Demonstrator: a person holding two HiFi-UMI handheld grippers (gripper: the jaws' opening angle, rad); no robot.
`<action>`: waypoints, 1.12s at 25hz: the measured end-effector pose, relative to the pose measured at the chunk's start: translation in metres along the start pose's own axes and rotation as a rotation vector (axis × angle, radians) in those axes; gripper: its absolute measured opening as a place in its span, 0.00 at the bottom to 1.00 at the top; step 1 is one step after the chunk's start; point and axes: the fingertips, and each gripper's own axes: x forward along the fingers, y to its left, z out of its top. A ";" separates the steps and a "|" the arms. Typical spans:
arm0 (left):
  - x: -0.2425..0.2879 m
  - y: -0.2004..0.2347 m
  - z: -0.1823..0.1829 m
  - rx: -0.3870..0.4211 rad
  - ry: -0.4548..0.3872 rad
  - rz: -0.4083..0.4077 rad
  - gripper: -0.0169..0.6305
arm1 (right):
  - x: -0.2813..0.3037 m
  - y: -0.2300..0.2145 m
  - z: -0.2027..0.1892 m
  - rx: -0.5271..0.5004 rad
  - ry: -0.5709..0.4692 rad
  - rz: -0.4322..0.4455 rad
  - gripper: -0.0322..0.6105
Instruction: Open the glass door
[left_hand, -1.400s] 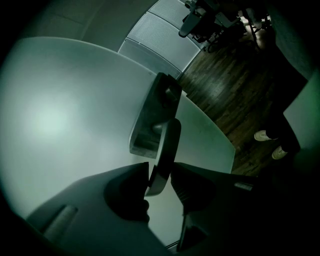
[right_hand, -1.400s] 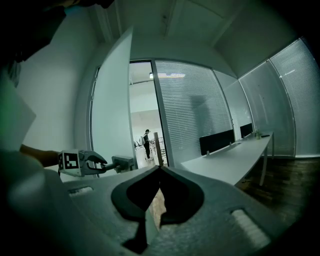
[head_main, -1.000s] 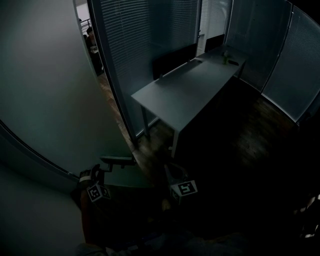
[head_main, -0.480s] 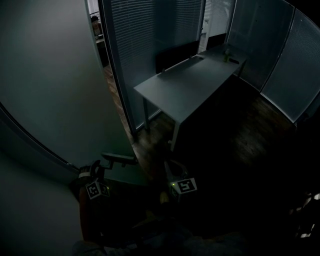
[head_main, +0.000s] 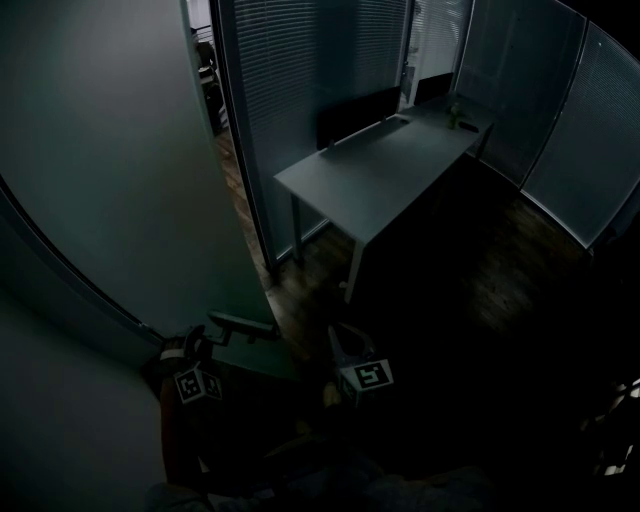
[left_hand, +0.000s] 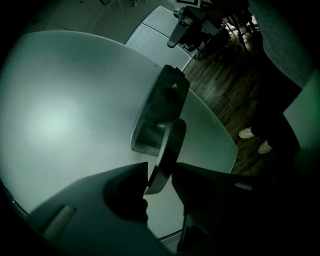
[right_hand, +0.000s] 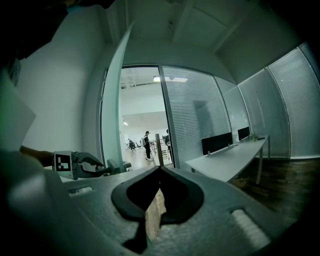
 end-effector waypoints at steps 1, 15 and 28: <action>-0.003 -0.002 -0.001 0.001 0.000 -0.001 0.26 | -0.002 0.003 -0.001 0.001 -0.001 0.001 0.05; -0.039 -0.020 -0.019 0.001 0.010 0.012 0.27 | -0.017 0.031 -0.007 0.001 -0.012 0.019 0.05; -0.053 -0.029 -0.031 -0.019 0.018 0.030 0.27 | -0.012 0.048 -0.011 -0.015 0.000 0.057 0.05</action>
